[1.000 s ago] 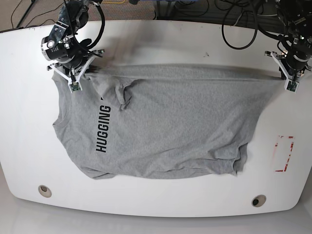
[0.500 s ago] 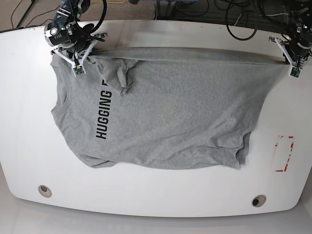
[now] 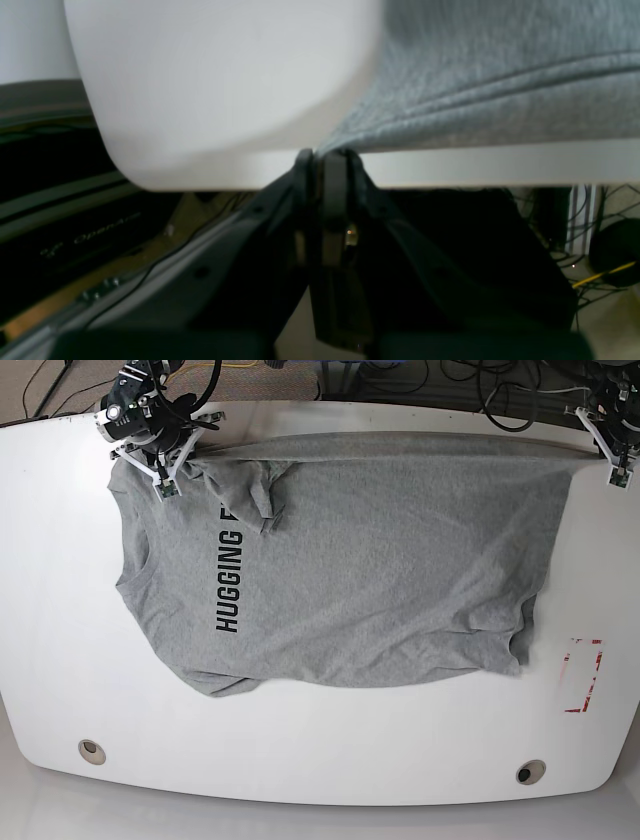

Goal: Layout the t-shirt on the table in an organized manner, then fold the t-shirt properly
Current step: 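Drag the held shirt edge with both grippers to spread it flat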

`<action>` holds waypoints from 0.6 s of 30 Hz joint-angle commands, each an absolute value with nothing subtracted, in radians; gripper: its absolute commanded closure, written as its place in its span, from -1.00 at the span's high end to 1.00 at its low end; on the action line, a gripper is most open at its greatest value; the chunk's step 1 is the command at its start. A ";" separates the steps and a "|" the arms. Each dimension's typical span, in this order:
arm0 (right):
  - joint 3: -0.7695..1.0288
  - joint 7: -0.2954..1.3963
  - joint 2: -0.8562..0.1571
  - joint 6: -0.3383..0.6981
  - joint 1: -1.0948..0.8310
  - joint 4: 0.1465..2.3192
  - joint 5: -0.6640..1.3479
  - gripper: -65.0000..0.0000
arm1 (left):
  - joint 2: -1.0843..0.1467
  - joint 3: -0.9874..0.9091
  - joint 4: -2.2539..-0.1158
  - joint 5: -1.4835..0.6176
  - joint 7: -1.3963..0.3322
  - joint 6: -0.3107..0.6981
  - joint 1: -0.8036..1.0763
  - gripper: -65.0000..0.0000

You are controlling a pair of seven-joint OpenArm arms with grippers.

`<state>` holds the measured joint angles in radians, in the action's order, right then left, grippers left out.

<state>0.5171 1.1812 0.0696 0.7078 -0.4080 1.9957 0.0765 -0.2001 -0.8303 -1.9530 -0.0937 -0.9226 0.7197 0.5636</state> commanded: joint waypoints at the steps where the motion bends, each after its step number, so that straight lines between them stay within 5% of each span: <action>1: 0.526 1.194 0.054 0.698 -0.417 2.012 0.036 -1.00 | -0.216 -0.851 -1.965 -0.056 -0.929 0.698 0.588 -0.99; 18: 0.526 1.194 0.018 0.698 -0.421 2.012 0.036 -1.00 | -0.199 -0.839 -1.969 -0.056 -0.929 0.698 0.556 -0.97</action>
